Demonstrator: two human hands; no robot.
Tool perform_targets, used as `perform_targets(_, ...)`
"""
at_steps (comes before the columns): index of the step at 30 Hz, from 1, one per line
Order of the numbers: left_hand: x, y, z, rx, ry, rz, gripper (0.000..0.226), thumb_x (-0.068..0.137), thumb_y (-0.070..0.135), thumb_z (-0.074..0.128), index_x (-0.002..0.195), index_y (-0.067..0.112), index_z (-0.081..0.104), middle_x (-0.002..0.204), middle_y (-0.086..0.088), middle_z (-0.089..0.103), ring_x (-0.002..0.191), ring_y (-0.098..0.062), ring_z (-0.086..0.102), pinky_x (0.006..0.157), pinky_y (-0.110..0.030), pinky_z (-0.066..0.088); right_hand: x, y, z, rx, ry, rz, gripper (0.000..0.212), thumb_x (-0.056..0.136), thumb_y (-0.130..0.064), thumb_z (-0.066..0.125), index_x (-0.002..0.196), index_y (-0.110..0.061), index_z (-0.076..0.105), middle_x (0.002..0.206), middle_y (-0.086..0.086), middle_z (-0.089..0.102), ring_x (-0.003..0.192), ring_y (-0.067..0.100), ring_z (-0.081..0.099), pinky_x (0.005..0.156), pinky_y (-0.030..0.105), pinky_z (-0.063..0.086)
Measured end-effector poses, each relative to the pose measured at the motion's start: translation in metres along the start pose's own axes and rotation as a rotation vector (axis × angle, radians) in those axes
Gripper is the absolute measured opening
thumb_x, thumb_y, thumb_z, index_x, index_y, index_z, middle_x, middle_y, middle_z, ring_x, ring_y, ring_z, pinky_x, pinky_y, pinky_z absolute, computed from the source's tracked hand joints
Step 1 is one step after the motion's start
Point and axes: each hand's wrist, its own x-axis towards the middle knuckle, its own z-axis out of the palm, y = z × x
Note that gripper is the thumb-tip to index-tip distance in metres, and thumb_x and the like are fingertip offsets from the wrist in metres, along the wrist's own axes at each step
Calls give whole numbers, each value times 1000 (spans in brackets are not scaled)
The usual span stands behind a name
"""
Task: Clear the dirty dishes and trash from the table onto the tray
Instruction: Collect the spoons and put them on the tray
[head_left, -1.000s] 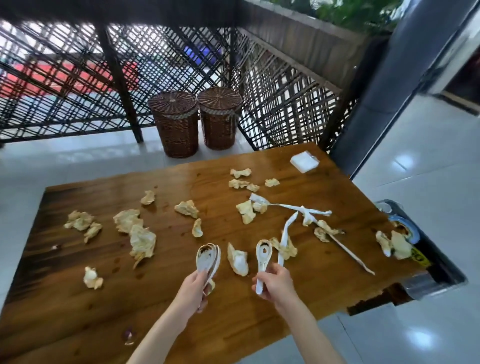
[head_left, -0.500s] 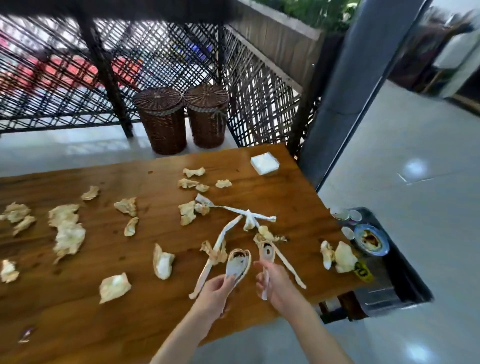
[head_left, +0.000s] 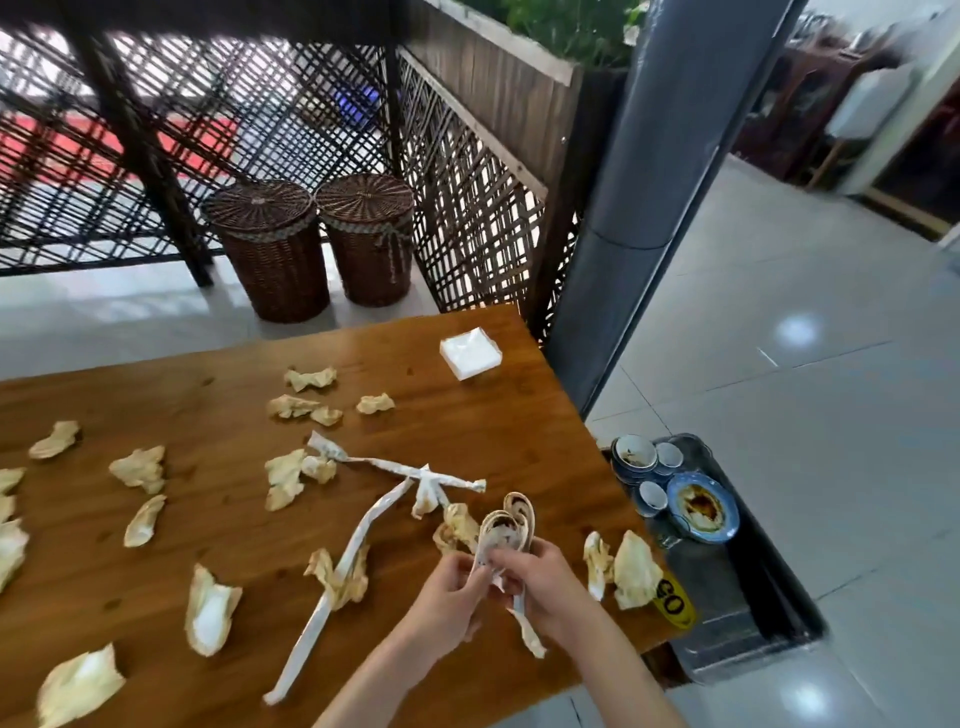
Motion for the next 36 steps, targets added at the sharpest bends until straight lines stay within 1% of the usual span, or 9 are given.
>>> perform_targets(5,32,34,14,80,-110,-17,29,98,43,41,99,17,55,69,1,56,53,-7,44,47,-18,35,26,-35,-37,-35,47,-3,19,83,-9,69,101,-5,63,78,10,62,53,14,50,49,27,41)
perform_targets(9,49,44,23,68,-175,-137,36,99,43,38,113,13,54,76,-1,57,64,-11,46,60,-22,37,42,-56,-65,5,42,-8,17,84,-7,68,100,-5,63,76,10,62,50,14,48,47,26,39)
perform_targets(13,67,55,50,63,-196,-118,28,101,36,35,97,17,54,65,3,49,56,-9,42,54,-19,34,56,-72,-96,31,-10,2,13,83,-8,69,94,-4,64,71,9,62,51,14,47,46,26,37)
perform_targets(20,88,83,145,-29,-86,9,27,103,28,32,91,15,53,55,9,41,46,-4,34,48,-19,26,65,-100,-169,32,-174,17,36,68,-21,77,96,-2,64,78,16,61,57,23,53,53,31,40)
perform_targets(23,95,93,187,-77,-46,74,28,103,23,31,85,12,49,50,11,41,40,-2,33,44,-17,26,63,-109,-205,91,-268,53,29,77,-17,71,98,0,61,76,16,65,61,26,62,53,33,49)
perform_targets(25,99,100,211,-86,5,123,30,103,23,31,84,12,51,55,8,43,43,-3,34,45,-17,28,63,-113,-226,77,-330,52,33,78,-23,70,98,1,60,77,16,60,64,28,55,55,34,43)
perform_targets(28,104,109,239,-35,32,178,31,103,26,32,87,13,55,63,3,44,50,-6,36,50,-20,29,62,-120,-251,30,-391,35,35,82,-26,64,102,2,55,77,17,53,65,29,48,55,35,41)
perform_targets(32,107,119,257,5,13,163,28,102,31,34,92,17,56,66,3,45,53,-7,36,50,-22,30,65,-131,-272,22,-418,32,34,87,-26,58,104,3,53,77,16,57,68,28,57,59,35,49)
perform_targets(36,114,133,254,269,-20,167,30,101,35,34,91,16,56,62,5,49,53,-8,40,57,-25,35,71,-136,-284,45,-410,40,36,87,-31,56,94,4,58,74,18,59,67,28,61,61,38,53)
